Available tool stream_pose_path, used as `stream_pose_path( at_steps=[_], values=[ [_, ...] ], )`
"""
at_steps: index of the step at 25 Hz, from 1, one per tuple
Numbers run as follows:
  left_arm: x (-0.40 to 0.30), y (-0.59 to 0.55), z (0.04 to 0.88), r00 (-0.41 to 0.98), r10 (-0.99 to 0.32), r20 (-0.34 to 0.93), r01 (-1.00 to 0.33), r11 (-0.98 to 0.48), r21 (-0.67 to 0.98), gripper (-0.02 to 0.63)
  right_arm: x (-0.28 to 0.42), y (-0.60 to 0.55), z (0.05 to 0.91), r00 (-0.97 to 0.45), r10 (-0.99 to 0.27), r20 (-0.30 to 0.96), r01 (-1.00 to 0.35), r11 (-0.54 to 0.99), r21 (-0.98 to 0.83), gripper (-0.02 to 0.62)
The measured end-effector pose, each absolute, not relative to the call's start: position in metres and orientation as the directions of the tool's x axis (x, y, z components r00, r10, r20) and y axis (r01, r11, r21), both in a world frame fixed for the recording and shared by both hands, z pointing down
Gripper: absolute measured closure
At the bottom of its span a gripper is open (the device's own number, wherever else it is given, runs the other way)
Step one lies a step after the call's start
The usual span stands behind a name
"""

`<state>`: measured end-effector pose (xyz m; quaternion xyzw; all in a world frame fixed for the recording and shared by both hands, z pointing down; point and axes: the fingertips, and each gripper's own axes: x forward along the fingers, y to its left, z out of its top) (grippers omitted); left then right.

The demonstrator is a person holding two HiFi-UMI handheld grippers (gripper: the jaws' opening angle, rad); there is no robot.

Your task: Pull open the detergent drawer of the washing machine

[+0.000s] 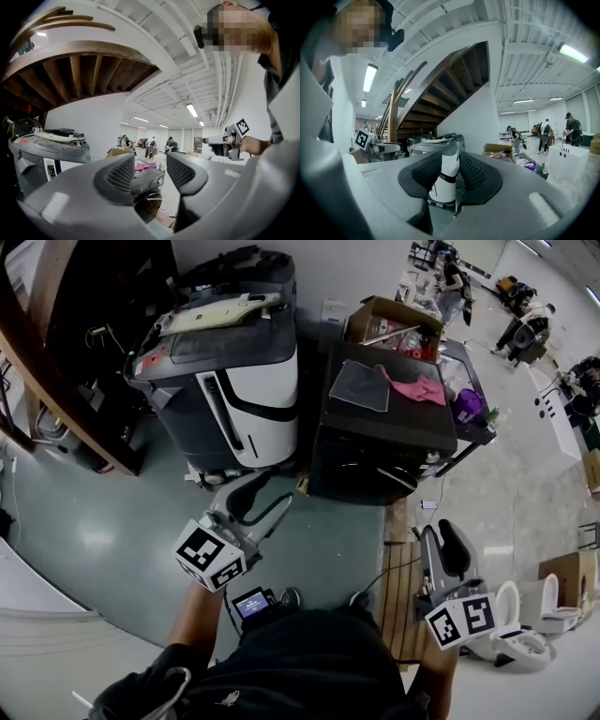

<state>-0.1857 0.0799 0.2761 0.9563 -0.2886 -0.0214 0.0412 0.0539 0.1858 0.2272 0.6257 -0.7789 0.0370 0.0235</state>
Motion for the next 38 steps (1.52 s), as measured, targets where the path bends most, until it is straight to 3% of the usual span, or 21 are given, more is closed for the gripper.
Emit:
stream_pose_path(
  at_steps=[23, 38],
  values=[
    [-0.068, 0.117, 0.278, 0.656, -0.753, 0.049, -0.755, -0.653, 0.069, 0.379, 0.191, 0.143, 0.242, -0.479, -0.876, 0.064, -0.876, 0.472, -0.098, 0.492],
    [-0.020, 0.143, 0.276, 0.583, -0.809, 0.069, -0.812, -0.582, 0.032, 0.379, 0.254, 0.144, 0.242, -0.541, -0.841, 0.029, -0.837, 0.535, -0.116, 0.492]
  ],
)
